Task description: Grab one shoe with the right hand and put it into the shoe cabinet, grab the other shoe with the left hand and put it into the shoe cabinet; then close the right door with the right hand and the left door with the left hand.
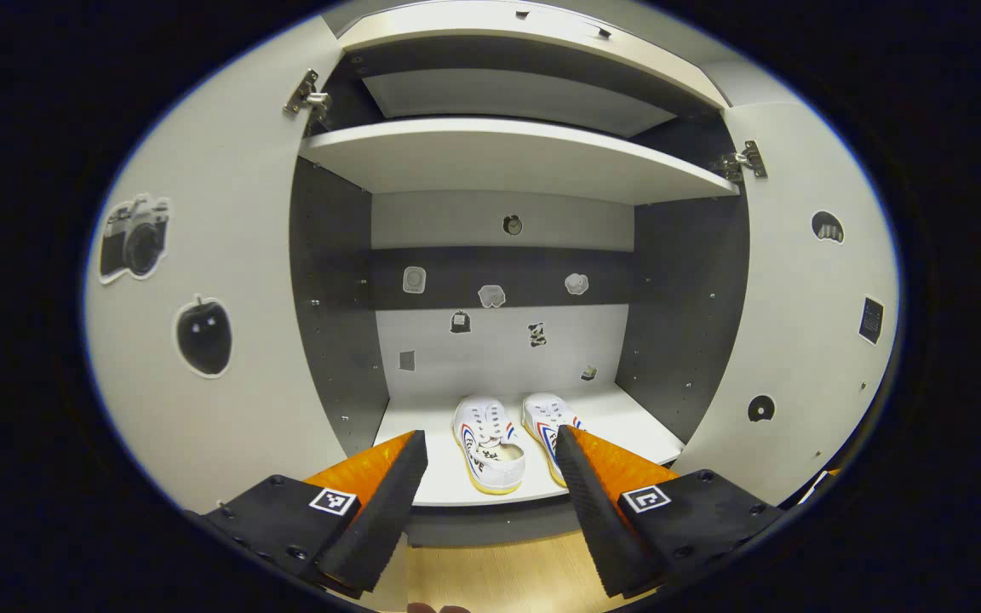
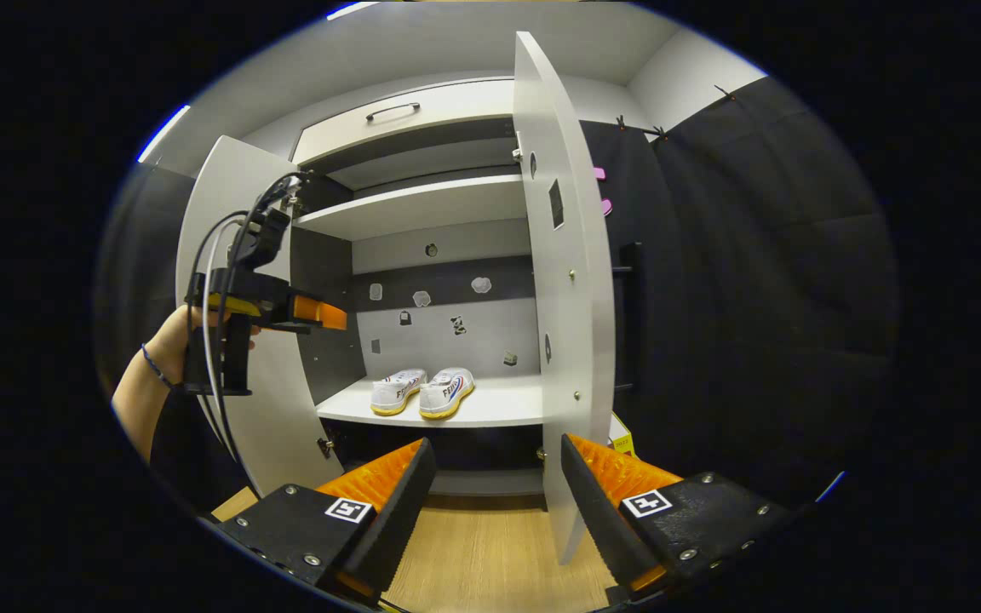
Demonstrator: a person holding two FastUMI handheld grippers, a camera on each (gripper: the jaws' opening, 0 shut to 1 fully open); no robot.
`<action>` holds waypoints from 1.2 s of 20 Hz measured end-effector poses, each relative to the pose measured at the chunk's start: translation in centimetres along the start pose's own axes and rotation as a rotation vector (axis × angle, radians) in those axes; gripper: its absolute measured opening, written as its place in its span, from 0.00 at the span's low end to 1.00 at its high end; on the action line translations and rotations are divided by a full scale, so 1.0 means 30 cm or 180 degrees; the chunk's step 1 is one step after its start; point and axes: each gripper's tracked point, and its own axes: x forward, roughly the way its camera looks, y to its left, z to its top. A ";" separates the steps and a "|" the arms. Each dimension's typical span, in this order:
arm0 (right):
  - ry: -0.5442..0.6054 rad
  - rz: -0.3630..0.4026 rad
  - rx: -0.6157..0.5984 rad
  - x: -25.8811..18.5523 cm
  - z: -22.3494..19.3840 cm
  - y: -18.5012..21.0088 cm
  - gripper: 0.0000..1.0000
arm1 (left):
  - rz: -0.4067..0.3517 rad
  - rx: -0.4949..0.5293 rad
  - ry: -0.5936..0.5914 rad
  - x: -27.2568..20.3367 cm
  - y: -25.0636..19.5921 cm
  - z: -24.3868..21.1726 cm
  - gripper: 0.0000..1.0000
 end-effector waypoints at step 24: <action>0.0240 -0.0784 0.0060 0.219 -0.187 -0.542 0.93 | 0.0406 0.0099 -0.0931 -0.790 0.251 0.034 0.99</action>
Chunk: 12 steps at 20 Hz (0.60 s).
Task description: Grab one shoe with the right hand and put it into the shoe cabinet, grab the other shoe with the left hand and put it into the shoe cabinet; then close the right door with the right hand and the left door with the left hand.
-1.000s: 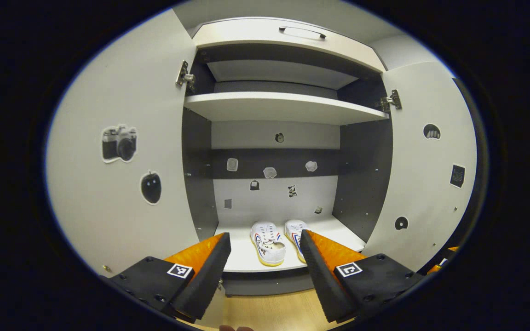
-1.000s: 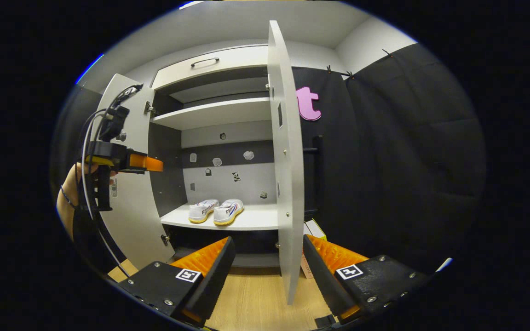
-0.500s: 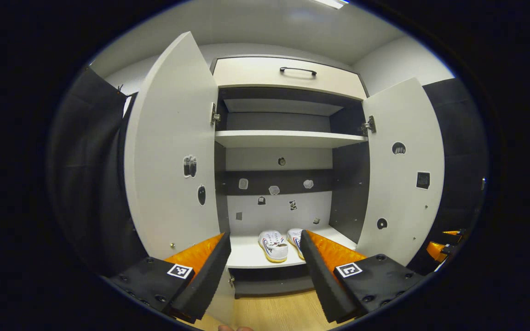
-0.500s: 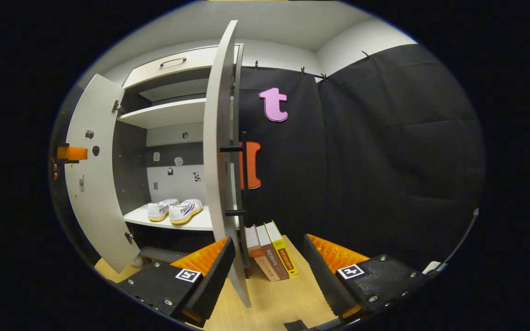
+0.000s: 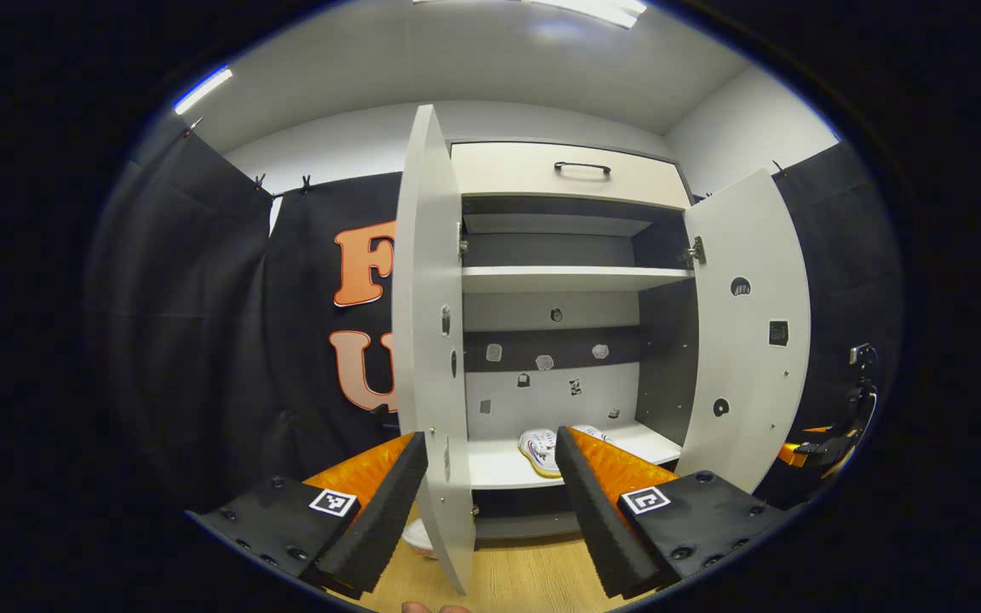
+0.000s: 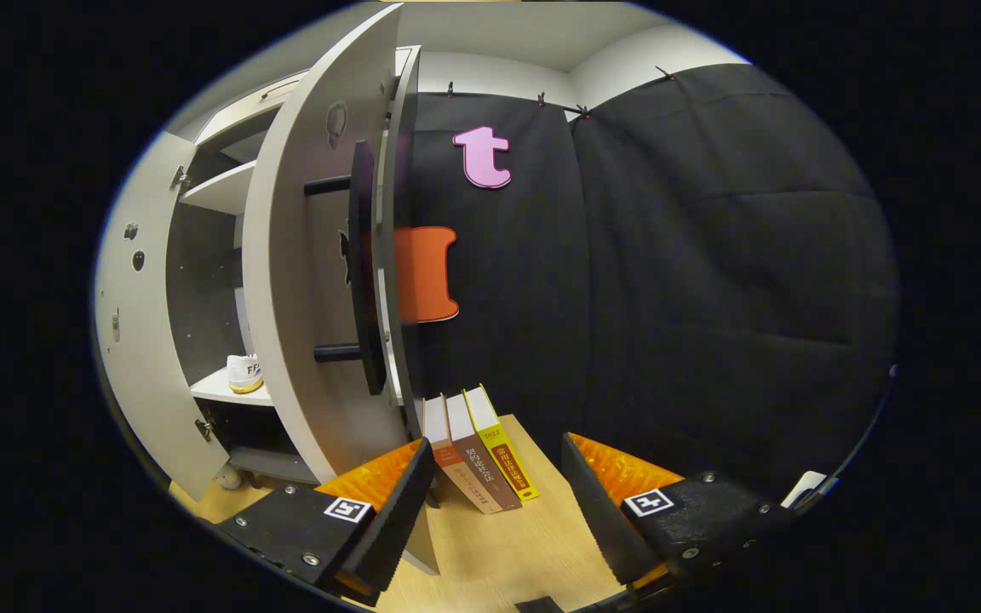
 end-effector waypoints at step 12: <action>-0.0141 0.0041 -0.0290 -0.012 0.020 0.112 0.80 | 0.0391 -0.0035 0.0061 -0.077 0.315 -0.051 0.97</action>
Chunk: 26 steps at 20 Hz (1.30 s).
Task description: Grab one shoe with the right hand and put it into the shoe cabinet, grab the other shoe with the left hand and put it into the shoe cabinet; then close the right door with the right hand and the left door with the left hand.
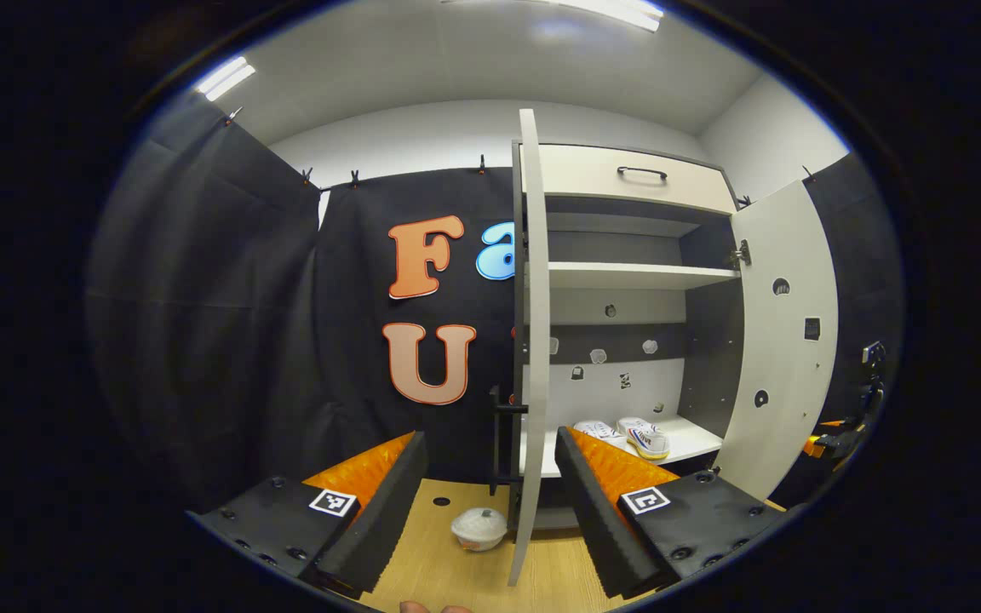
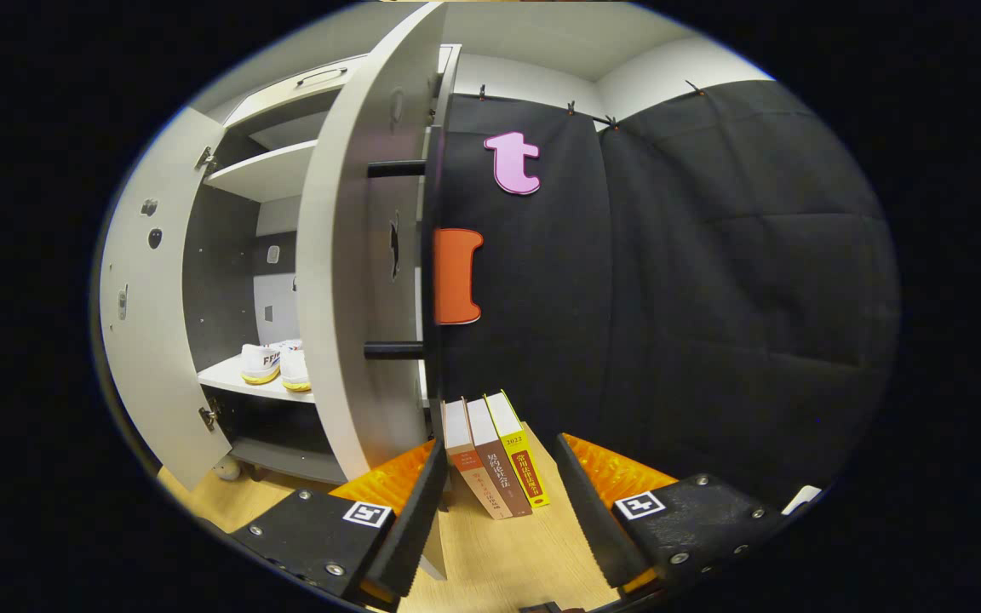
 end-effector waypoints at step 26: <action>-0.0084 0.0619 -0.0029 0.033 0.024 0.492 0.73 | 0.0017 -0.0076 0.0118 0.062 0.200 -0.088 0.97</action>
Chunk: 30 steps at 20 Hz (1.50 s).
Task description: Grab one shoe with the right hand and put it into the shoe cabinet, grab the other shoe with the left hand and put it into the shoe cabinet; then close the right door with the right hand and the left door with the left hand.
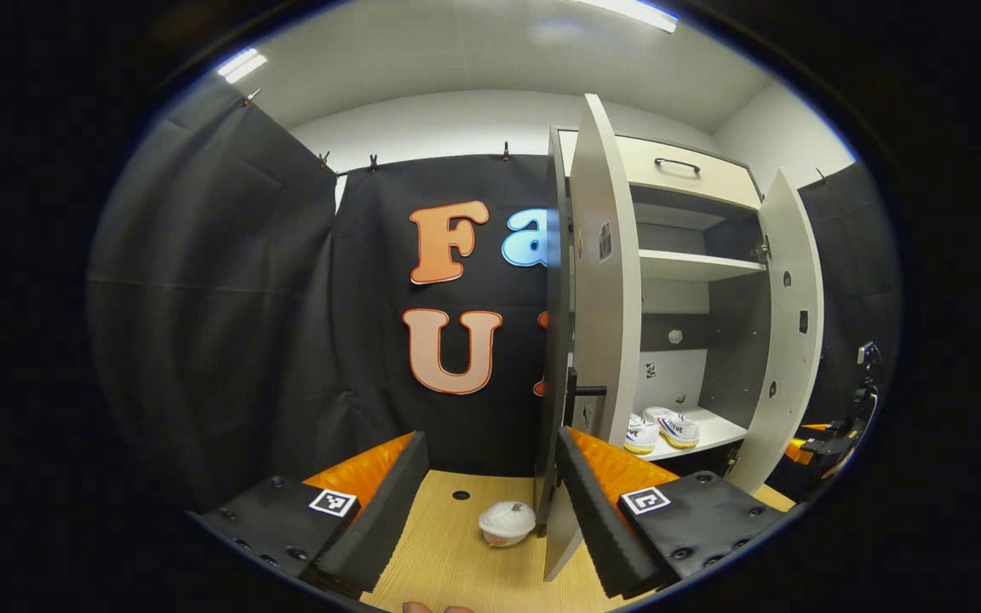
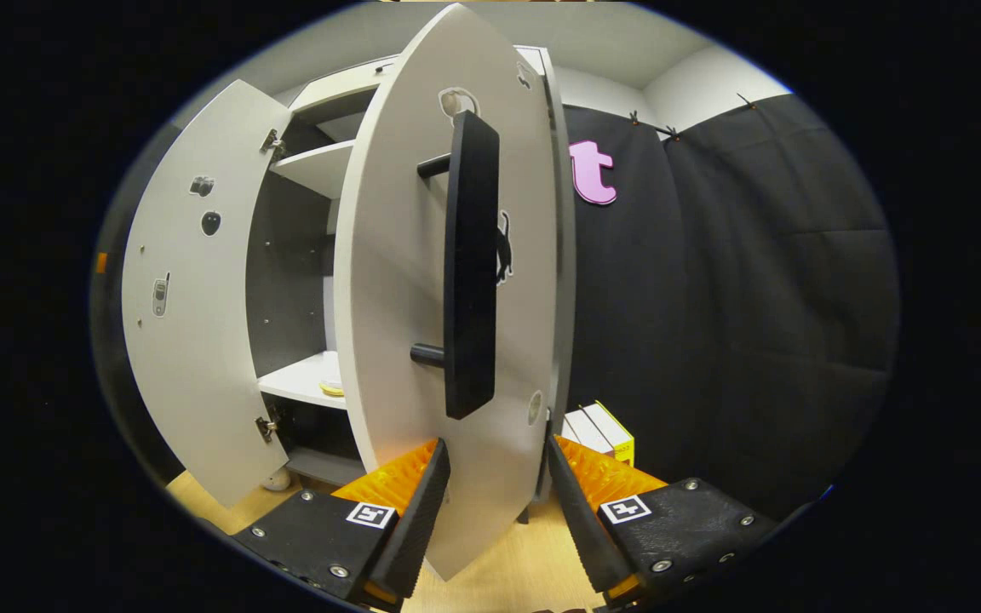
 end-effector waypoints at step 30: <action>0.0093 -0.0143 0.0060 0.269 0.019 0.174 0.90 | -0.0293 -0.0031 0.0490 0.251 -0.030 -0.460 0.96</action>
